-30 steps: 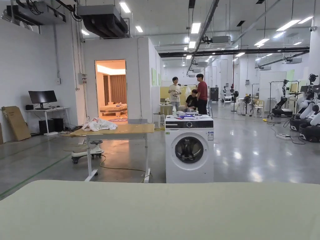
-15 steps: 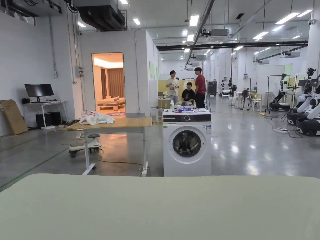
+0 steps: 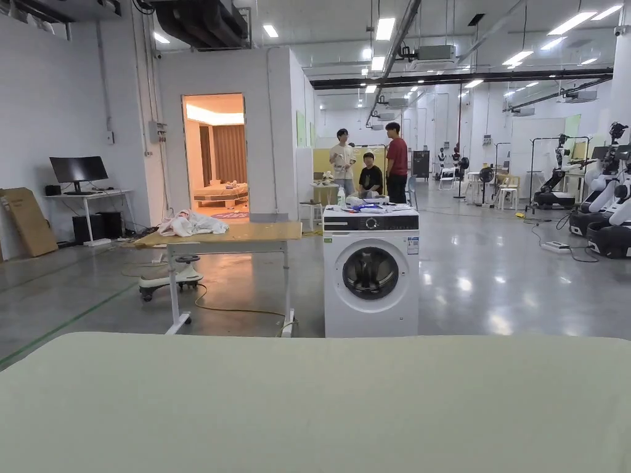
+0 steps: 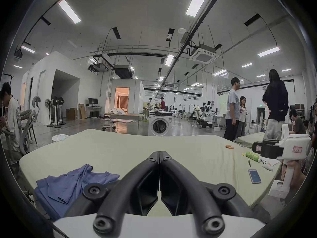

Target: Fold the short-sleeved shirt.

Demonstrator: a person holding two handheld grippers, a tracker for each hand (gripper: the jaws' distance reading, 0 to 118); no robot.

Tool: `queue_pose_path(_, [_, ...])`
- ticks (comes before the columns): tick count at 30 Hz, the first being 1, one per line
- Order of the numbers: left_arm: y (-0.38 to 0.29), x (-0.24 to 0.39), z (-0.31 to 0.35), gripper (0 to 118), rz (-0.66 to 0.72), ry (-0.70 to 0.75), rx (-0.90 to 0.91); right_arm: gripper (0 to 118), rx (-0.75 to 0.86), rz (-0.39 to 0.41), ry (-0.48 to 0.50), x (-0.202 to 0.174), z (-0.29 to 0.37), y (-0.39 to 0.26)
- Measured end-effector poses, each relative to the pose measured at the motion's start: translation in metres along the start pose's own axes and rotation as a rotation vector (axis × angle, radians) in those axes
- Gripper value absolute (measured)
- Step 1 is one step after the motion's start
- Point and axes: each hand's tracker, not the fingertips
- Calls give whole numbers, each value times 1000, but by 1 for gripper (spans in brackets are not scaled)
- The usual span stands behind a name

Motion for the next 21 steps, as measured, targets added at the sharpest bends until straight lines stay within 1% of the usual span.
queue_pose_path(3, [0,-6,1,0,12,23,0,2,-1,2,20,-8,-5,1])
queue_pose_path(6, [0,-12,8,0,6,75,-1,2,15,26,37,-23,-16,1])
queue_pose_path(8, [0,-17,17,0,-6,118,-5,2,10,25,102,-34,-26,0])
queue_pose_path(11, [0,-26,27,0,-20,198,-20,2,-8,-1,185,-50,-40,-3])
queue_pose_path(15, [-5,-30,38,0,-63,305,-37,2,-31,-11,270,-72,-54,-10])
queue_pose_path(19, [-10,-46,41,0,-35,329,-66,2,-64,-7,330,-90,-64,-16])
queue_pose_path(20, [-13,-52,38,1,-31,338,-79,2,-69,-2,345,-93,-66,-17])
queue_pose_path(21, [-15,-59,35,6,-25,342,-90,2,-69,2,357,-95,-66,-18])
